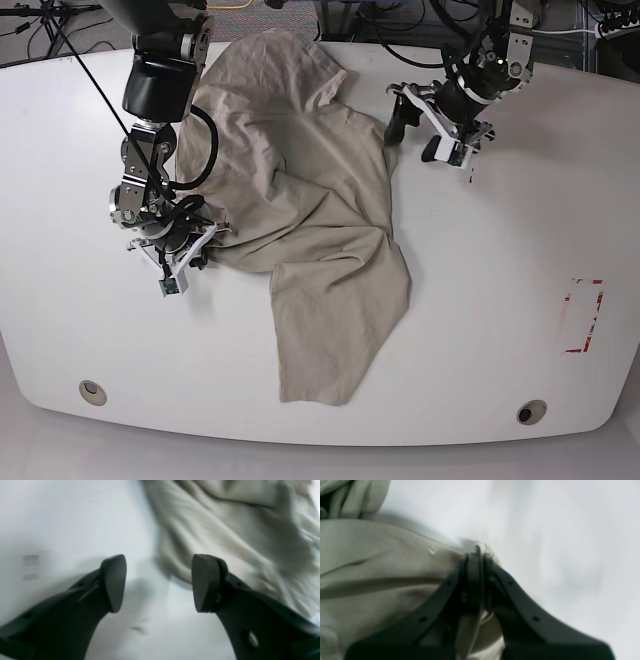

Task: Fold the T-shirt properly
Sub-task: 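Grasp the shirt's opposite edge with the left gripper, then lift the beige shirt with both grippers and pull the grippers apart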

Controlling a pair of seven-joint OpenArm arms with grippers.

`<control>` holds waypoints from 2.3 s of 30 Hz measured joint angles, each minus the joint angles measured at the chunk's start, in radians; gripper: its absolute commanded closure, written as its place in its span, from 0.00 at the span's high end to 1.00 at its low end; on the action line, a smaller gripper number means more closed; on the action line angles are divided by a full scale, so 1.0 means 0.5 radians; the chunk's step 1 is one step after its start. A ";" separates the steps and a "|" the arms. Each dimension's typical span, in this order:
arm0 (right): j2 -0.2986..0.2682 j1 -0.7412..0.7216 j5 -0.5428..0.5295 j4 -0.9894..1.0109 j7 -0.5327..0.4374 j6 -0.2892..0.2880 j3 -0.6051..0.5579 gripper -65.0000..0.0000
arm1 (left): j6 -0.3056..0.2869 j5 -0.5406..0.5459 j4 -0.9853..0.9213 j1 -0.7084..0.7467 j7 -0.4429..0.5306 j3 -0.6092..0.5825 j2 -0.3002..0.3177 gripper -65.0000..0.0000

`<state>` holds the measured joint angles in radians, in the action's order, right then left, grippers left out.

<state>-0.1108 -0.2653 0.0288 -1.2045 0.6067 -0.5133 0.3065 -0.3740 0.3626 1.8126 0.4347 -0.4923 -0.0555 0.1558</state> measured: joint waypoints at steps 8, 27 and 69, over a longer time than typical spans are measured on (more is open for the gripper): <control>0.002 0.000 0.001 0.000 0.000 0.000 0.000 0.00 | -0.022 0.070 -0.024 -0.029 -0.062 0.006 -0.016 0.59; 0.037 0.000 0.001 -0.002 -0.002 0.000 0.000 0.00 | 0.066 0.094 -0.338 -0.236 -0.024 -0.010 -0.063 0.59; 0.046 -0.013 -0.002 -0.360 0.014 0.000 -0.002 0.00 | 0.329 0.003 0.050 -0.237 -0.060 -0.356 0.242 0.01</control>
<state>-0.0879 -0.2718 0.0277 -1.3846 0.6136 -0.5133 0.3058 -0.2096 0.3641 1.8374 0.3161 -0.5220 -0.2333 0.2768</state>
